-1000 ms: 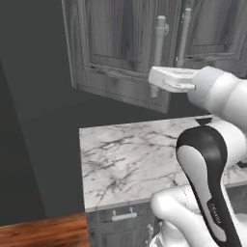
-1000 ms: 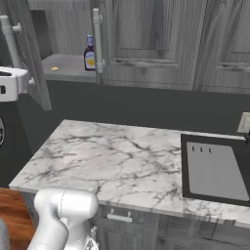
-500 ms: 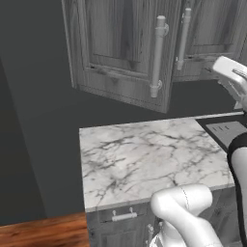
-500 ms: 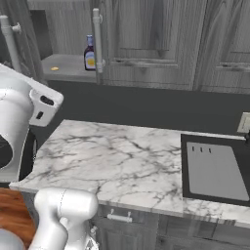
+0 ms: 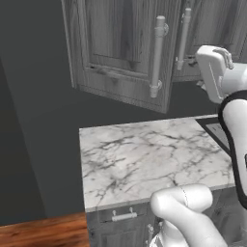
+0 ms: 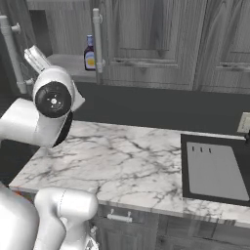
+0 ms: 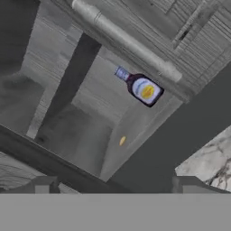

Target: The dining table condiment station is running low on condiment bottle. Refill the condiment station by opening the cabinet and taking the condiment bottle from the cabinet and placing it on the dining table.

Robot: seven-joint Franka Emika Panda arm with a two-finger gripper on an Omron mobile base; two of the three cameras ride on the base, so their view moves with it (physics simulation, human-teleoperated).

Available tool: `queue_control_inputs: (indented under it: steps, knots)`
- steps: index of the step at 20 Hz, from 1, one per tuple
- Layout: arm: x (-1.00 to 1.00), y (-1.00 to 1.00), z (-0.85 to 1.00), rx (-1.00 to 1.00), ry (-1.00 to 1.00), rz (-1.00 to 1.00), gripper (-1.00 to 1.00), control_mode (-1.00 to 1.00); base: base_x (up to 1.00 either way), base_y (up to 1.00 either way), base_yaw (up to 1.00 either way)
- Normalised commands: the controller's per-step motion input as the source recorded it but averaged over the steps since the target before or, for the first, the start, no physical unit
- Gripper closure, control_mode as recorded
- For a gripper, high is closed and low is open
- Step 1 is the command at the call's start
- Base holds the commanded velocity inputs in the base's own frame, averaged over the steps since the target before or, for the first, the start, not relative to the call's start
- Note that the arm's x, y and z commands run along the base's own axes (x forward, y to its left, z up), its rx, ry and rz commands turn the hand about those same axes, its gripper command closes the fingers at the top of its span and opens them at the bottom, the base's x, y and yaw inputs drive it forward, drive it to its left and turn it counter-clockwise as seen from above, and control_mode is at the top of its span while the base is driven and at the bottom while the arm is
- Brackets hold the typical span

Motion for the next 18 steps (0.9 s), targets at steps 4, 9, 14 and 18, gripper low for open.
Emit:
queue_control_inputs:
  steps: [4, 9, 14, 18]
  knots:
    - [0.96, 0.07, -0.49, 0.19, 0.15, 0.17, -1.00, -1.00, 0.00, 0.00, 0.00]
    - [0.76, 0.18, -0.44, 0.19, 0.07, 0.18, -1.00, -1.00, 0.00, 0.00, 0.00]
    - [0.24, 0.57, -0.28, 0.07, 0.01, 0.18, -1.00, -1.00, 0.00, 0.00, 0.00]
    - [-0.66, 0.73, 0.02, 0.00, -0.07, 0.21, -1.00, -1.00, 0.00, 0.00, 0.00]
